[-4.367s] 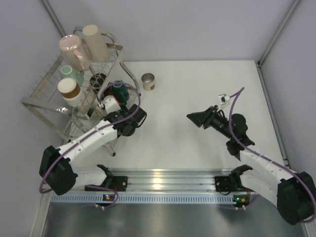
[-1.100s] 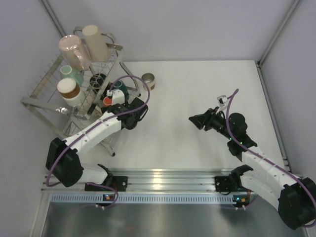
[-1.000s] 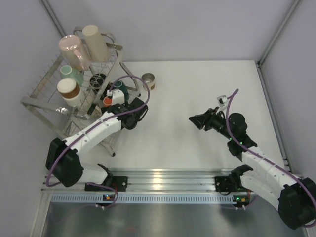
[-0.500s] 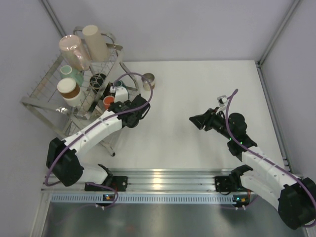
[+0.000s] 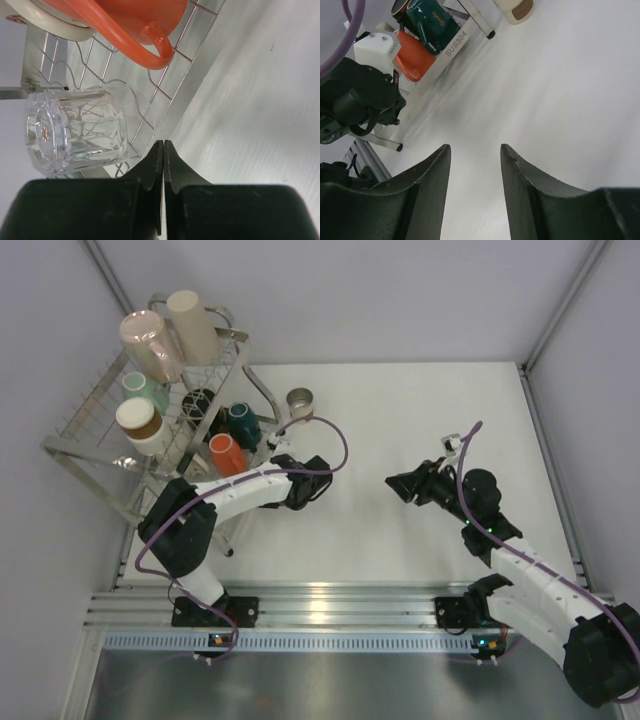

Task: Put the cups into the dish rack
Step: Place the cup upside down on the dish rack

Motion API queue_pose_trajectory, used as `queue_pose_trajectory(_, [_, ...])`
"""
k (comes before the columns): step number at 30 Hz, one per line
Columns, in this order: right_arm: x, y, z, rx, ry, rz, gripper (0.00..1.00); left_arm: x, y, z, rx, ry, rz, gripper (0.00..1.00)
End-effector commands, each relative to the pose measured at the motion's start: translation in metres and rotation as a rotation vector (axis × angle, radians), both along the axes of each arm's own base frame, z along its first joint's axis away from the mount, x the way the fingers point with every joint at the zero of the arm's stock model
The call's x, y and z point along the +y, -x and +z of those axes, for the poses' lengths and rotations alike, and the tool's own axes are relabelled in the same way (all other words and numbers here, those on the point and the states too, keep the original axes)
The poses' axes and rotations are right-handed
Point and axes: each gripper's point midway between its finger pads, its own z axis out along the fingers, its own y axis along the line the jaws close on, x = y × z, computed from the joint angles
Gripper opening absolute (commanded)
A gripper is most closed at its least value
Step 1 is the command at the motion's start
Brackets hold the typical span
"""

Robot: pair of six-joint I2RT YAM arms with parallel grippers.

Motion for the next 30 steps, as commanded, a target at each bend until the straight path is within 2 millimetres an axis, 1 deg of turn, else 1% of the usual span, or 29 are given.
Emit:
queue_pose_trajectory(1, [-0.006,-0.005,0.018,-0.071,0.004,-0.020,0.45,0.013,0.000,0.004,0.001,0.029,0.067,0.00])
queue_pose_trajectory(2, [-0.007,-0.006,0.019,-0.074,0.005,-0.023,0.45,0.015,0.002,0.001,0.012,0.039,0.091,0.00])
queue_pose_trajectory(4, [-0.009,-0.006,0.021,-0.079,0.006,-0.022,0.45,0.027,0.008,-0.006,0.013,0.036,0.162,0.00])
queue_pose_trajectory(6, [-0.010,-0.007,0.027,-0.092,0.006,-0.019,0.45,0.030,0.011,-0.011,0.024,0.039,0.190,0.00])
queue_pose_trajectory(10, [-0.014,-0.008,0.030,-0.106,0.022,-0.024,0.45,0.042,0.014,-0.012,0.033,0.004,0.277,0.00])
queue_pose_trajectory(14, [-0.014,-0.007,0.030,-0.107,0.024,-0.016,0.45,0.034,0.005,-0.007,0.005,0.043,0.300,0.00])
queue_pose_trajectory(20, [-0.019,-0.006,0.026,-0.113,0.043,-0.026,0.45,0.021,-0.005,-0.002,0.015,0.082,0.284,0.00])
queue_pose_trajectory(25, [-0.021,-0.008,0.024,-0.112,0.050,-0.027,0.45,0.024,-0.002,0.002,0.002,0.067,0.309,0.00])
queue_pose_trajectory(29, [-0.022,-0.010,0.022,-0.106,0.053,-0.029,0.45,0.017,-0.001,-0.003,0.028,0.101,0.323,0.00])
queue_pose_trajectory(30, [-0.021,-0.009,0.022,-0.105,0.051,-0.023,0.45,0.018,0.000,-0.004,0.042,0.089,0.323,0.00])
